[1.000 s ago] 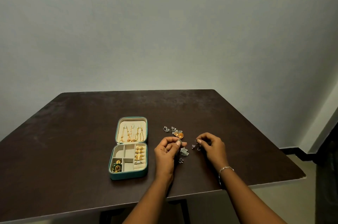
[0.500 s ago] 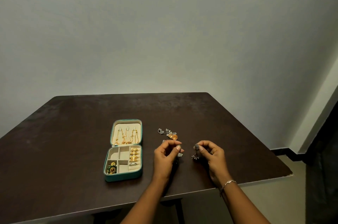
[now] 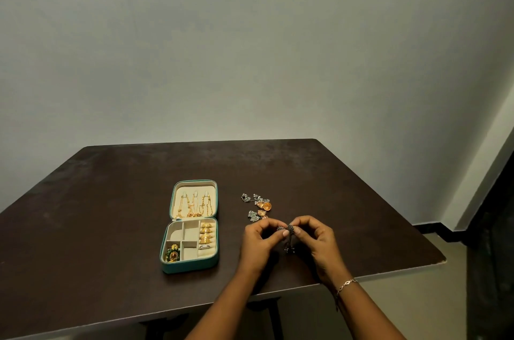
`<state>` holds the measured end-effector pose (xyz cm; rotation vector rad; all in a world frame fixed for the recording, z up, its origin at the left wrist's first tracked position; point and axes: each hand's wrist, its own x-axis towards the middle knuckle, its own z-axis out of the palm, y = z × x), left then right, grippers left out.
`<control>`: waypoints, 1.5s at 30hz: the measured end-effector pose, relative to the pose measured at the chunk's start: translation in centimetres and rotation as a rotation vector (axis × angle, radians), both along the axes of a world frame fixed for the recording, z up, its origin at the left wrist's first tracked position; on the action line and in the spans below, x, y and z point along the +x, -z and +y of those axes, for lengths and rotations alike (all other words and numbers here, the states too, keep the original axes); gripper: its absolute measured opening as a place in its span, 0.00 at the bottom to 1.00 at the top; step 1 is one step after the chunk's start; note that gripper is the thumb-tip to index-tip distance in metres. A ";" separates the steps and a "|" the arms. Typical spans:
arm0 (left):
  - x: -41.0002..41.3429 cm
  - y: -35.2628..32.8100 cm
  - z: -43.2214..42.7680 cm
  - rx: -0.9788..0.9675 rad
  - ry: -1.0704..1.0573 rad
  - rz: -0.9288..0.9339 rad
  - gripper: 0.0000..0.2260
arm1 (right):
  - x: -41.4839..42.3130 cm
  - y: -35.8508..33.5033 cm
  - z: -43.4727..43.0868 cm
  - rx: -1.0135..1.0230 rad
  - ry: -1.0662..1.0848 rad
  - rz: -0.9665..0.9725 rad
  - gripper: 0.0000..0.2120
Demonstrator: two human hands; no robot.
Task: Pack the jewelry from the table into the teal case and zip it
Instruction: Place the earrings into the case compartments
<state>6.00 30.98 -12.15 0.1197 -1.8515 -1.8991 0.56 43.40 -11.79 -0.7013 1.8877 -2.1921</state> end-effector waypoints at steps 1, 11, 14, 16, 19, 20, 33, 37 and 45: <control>0.0 0.0 0.0 0.004 0.003 -0.003 0.07 | 0.0 0.0 0.0 0.001 0.011 0.009 0.07; 0.9 -0.6 0.5 0.050 0.000 -0.032 0.06 | 1.2 -0.4 0.0 0.060 0.101 0.104 0.06; 1.3 -1.1 0.3 0.140 -0.039 -0.061 0.06 | 1.3 -1.5 0.0 -0.024 0.129 0.022 0.06; 1.6 -1.8 -0.1 0.213 -0.049 -0.062 0.07 | 1.4 -2.4 0.1 -0.064 0.106 -0.037 0.06; 1.9 -3.5 -0.9 0.305 -0.015 -0.037 0.05 | 1.4 -3.4 0.3 -0.042 0.068 -0.055 0.07; 2.1 -4.0 -1.1 0.337 0.004 -0.033 0.05 | 1.5 -3.7 0.3 -0.035 0.060 -0.064 0.07; 5.7 -7.2 -4.5 0.398 -0.008 -0.074 0.02 | 4.0 -6.9 -1.3 0.015 -0.123 -0.261 0.05; 7.9 -8.0 -6.9 0.264 -0.073 0.001 0.02 | 5.3 -7.4 -2.5 0.030 -0.169 -0.255 0.06; 11.6 -5.7 -13.2 0.266 -0.417 0.110 0.05 | 7.5 -8.3 -8.3 0.048 -0.254 -0.201 0.05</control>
